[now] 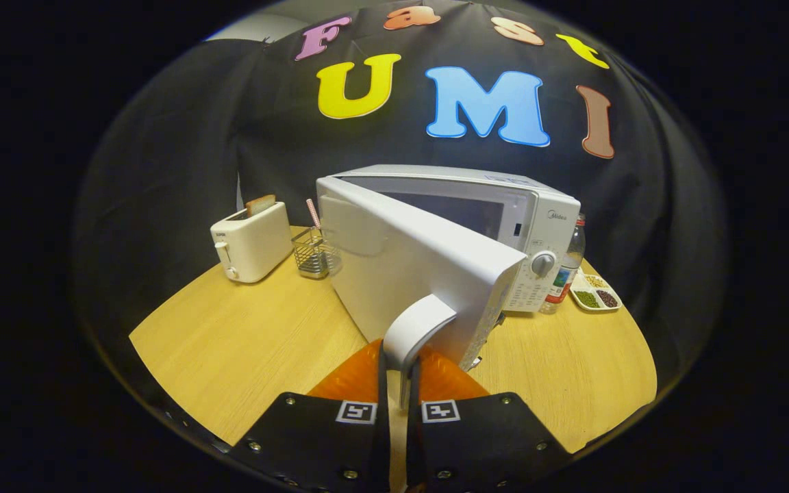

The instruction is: Open the microwave, put the food inside, and close the microwave door.

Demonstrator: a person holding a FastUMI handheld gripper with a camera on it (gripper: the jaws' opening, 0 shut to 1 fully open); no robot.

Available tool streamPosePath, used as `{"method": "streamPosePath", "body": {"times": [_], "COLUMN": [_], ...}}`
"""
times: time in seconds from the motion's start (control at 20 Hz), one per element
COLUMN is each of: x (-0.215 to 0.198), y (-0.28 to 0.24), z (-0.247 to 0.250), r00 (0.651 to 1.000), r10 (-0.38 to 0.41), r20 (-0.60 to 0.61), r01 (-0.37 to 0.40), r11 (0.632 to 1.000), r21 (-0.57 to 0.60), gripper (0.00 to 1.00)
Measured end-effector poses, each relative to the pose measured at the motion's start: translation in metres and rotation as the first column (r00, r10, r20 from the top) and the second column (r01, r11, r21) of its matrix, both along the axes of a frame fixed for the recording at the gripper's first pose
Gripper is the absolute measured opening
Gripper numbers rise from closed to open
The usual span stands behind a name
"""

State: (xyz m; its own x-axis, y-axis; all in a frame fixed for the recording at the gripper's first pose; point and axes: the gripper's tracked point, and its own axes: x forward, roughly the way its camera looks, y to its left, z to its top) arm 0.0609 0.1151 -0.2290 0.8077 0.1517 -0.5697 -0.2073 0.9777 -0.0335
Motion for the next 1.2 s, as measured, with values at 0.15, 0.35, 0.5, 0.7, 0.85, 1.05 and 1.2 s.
{"method": "streamPosePath", "body": {"times": [0.15, 0.35, 0.5, 0.7, 0.85, 1.05, 1.2], "x": [-0.013, -0.029, -0.037, -0.041, -0.046, -0.062, -0.075], "y": [0.023, 0.056, 0.077, 0.094, 0.108, 0.139, 0.167], "z": [0.0, 0.0, -0.001, -0.001, -0.002, 0.002, 0.008], "r00": [1.0, 0.998, 0.996, 0.996, 0.998, 0.995, 0.984], "r10": [0.027, 0.067, 0.091, 0.087, 0.068, 0.103, 0.179], "r20": [-0.003, -0.009, -0.009, 0.003, 0.01, 0.014, 0.021], "r01": [-0.027, -0.067, -0.092, -0.086, -0.067, -0.102, -0.179], "r11": [1.0, 0.998, 0.995, 0.992, 0.992, 0.991, 0.984], "r21": [-0.007, -0.006, -0.034, -0.094, -0.107, -0.083, -0.001], "gripper": [0.1, 0.1, 0.1, 0.1, 0.1, 0.11, 0.12]}}
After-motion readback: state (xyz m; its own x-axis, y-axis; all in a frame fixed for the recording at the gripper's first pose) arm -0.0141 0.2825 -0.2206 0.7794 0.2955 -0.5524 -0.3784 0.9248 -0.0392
